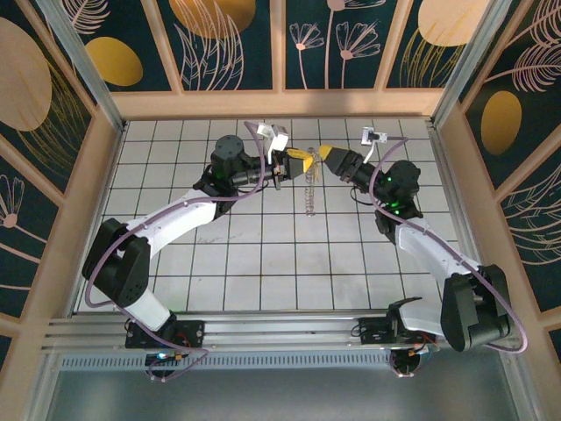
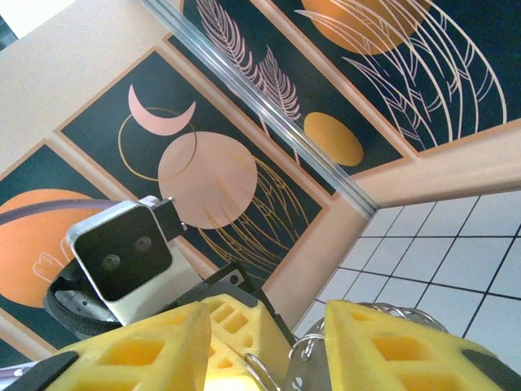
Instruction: Put the keys on the keyring
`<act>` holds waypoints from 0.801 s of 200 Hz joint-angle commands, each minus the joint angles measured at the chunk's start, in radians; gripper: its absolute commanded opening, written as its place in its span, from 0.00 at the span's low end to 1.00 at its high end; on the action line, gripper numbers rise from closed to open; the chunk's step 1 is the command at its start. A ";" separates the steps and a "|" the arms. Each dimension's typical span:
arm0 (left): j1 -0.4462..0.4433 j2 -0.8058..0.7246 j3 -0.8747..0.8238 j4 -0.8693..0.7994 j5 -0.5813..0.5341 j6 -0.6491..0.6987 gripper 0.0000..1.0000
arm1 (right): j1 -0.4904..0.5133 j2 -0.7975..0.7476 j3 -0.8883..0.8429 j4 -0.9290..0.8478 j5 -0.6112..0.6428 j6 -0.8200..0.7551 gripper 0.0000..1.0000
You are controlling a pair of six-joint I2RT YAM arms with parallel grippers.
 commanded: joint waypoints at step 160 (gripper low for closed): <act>0.007 0.023 0.004 0.141 0.030 -0.080 0.00 | 0.043 0.034 -0.043 0.102 -0.027 0.009 0.25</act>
